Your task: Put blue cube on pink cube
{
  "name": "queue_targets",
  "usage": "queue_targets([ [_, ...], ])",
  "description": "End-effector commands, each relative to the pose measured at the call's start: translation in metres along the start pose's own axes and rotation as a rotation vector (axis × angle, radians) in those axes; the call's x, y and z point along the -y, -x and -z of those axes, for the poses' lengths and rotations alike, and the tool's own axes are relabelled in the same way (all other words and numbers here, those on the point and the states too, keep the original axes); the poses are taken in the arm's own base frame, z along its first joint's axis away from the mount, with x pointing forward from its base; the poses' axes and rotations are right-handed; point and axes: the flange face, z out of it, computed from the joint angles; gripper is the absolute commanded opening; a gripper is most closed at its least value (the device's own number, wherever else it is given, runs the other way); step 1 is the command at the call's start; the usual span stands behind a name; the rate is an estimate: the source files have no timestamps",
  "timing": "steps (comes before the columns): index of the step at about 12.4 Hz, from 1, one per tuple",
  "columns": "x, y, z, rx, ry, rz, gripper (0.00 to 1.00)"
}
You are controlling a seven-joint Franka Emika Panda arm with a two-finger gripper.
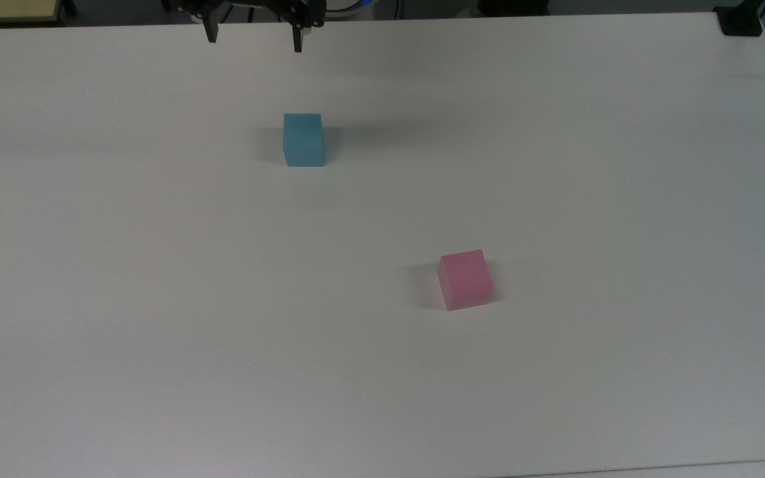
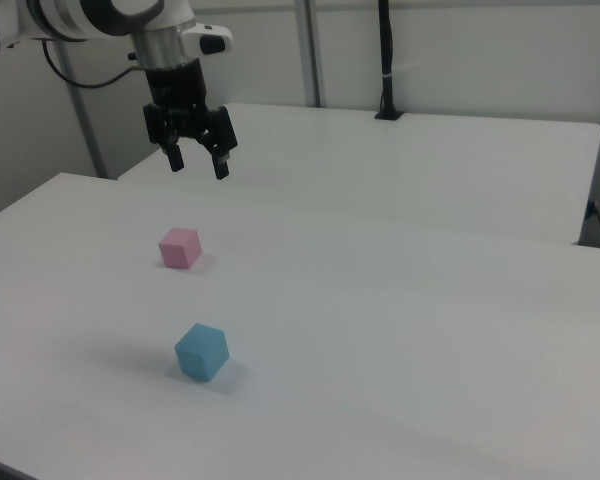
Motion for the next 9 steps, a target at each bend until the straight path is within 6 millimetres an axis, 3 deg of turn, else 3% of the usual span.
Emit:
queue_targets([
  [1, -0.005, 0.006, 0.002, 0.008, -0.015, 0.023, 1.0],
  [3, -0.02, 0.003, -0.002, 0.005, -0.013, 0.006, 1.0],
  [9, -0.018, 0.0, -0.003, -0.006, -0.011, 0.017, 1.0],
])
